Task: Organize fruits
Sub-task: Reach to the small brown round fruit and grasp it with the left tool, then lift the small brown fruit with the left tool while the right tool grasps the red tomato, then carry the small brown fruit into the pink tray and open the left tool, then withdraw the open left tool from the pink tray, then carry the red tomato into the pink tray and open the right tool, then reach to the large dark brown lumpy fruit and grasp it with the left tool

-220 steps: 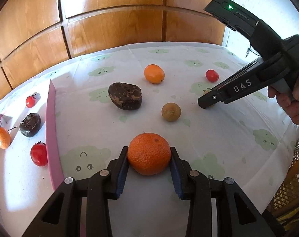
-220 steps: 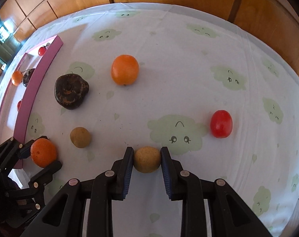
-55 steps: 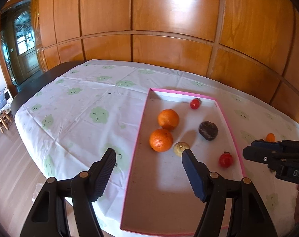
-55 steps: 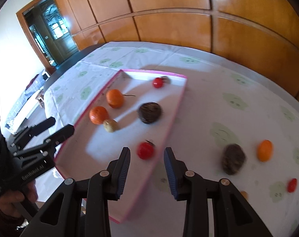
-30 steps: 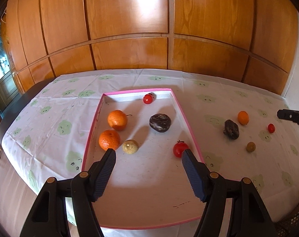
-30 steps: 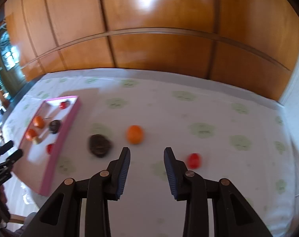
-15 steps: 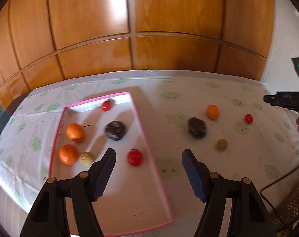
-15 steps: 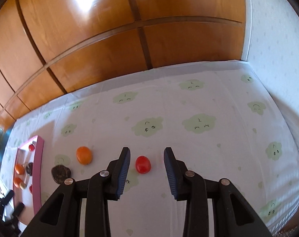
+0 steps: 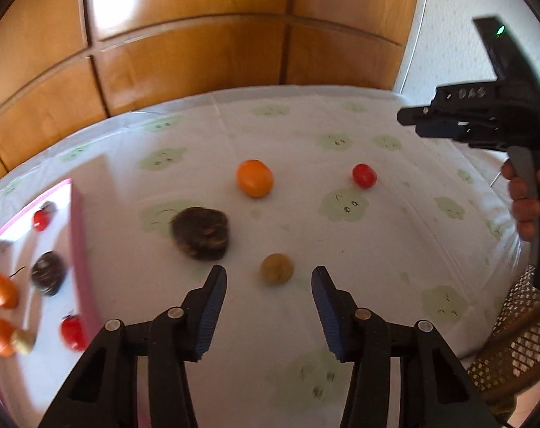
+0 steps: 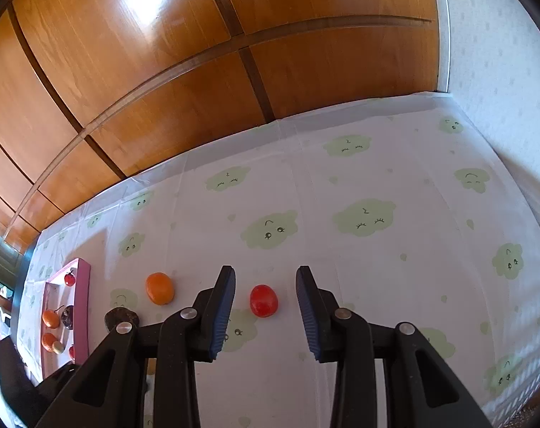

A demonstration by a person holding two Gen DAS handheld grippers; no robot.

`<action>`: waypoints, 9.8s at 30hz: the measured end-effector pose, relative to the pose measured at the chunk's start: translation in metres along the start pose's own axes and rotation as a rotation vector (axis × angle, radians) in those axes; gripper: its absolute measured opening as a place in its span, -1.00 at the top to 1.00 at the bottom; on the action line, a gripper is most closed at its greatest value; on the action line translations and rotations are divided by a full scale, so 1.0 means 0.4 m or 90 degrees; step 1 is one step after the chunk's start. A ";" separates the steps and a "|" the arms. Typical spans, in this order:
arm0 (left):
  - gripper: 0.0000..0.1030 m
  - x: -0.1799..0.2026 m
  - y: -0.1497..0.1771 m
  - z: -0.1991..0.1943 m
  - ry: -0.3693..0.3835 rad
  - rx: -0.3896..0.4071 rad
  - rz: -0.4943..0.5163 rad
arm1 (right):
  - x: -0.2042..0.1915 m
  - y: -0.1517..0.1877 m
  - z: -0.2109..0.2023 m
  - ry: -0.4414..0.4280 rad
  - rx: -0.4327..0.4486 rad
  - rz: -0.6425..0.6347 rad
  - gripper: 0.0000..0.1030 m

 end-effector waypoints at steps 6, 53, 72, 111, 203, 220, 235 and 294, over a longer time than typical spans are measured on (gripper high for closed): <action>0.32 0.018 0.018 0.101 -0.011 -0.045 0.015 | 0.004 0.000 -0.003 -0.004 0.002 0.010 0.31; 0.50 -0.027 0.134 -0.003 -0.021 0.034 -0.011 | -0.076 0.135 0.207 0.034 -0.195 -0.193 0.50; 0.52 -0.037 0.103 -0.040 0.014 0.010 -0.043 | -0.064 0.150 0.201 0.030 -0.182 -0.211 0.49; 0.35 -0.616 0.049 -0.132 -0.265 0.048 -0.259 | -0.103 0.165 0.194 0.048 -0.170 -0.258 0.50; -0.26 -0.424 0.079 -0.437 -0.374 0.193 -0.144 | -0.296 0.176 0.090 -0.111 -0.174 -0.311 0.50; -0.29 -0.514 0.112 -0.480 -0.429 0.194 -0.188 | -0.799 0.402 -0.021 -0.385 -0.202 -0.406 0.50; -0.29 -0.610 0.187 -0.510 -0.483 0.168 -0.239 | -0.899 0.486 0.011 -0.398 -0.200 -0.421 0.41; -0.29 -0.175 -0.034 -0.093 -0.114 0.039 -0.078 | -0.066 0.037 0.084 -0.023 -0.061 -0.057 0.37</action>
Point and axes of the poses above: each gripper's, at about its wrist camera, not at the fingertips, and z roughly the way its jaws point, x to its right, y to its underside, the point moved 5 cm from there along z, roughly the way its jaws point, and after that the axes turned 15 degrees about x, right-handed, at the moved point
